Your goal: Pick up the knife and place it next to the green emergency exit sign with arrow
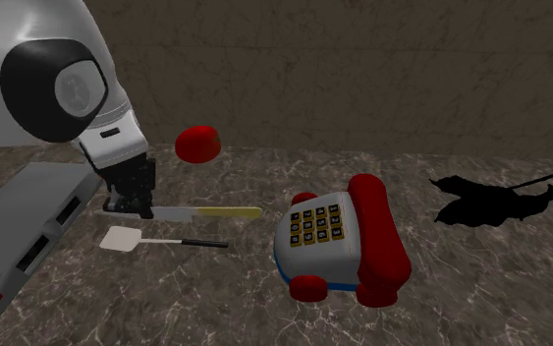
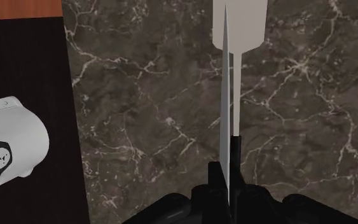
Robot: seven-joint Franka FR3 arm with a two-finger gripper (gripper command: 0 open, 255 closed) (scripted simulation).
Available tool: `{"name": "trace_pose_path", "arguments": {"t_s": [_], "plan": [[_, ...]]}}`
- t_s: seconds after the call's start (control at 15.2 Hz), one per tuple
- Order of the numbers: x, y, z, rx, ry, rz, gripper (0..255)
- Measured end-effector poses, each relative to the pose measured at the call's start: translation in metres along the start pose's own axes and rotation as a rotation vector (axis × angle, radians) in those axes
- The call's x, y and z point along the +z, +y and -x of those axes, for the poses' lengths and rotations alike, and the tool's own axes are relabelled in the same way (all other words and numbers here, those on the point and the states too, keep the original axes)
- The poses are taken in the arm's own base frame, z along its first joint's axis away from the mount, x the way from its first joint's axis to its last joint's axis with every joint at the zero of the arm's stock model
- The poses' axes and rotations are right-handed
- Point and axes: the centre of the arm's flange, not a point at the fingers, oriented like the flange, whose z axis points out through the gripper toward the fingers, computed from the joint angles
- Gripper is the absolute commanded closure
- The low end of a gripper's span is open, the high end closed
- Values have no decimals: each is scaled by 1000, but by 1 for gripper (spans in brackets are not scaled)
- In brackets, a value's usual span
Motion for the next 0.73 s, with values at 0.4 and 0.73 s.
{"name": "trace_pose_path", "arguments": {"t_s": [0.4, 0.73], "plan": [[4, 43, 65, 0, 0, 0, 255], [-1, 87, 118, -1, 0, 0, 255]]}}
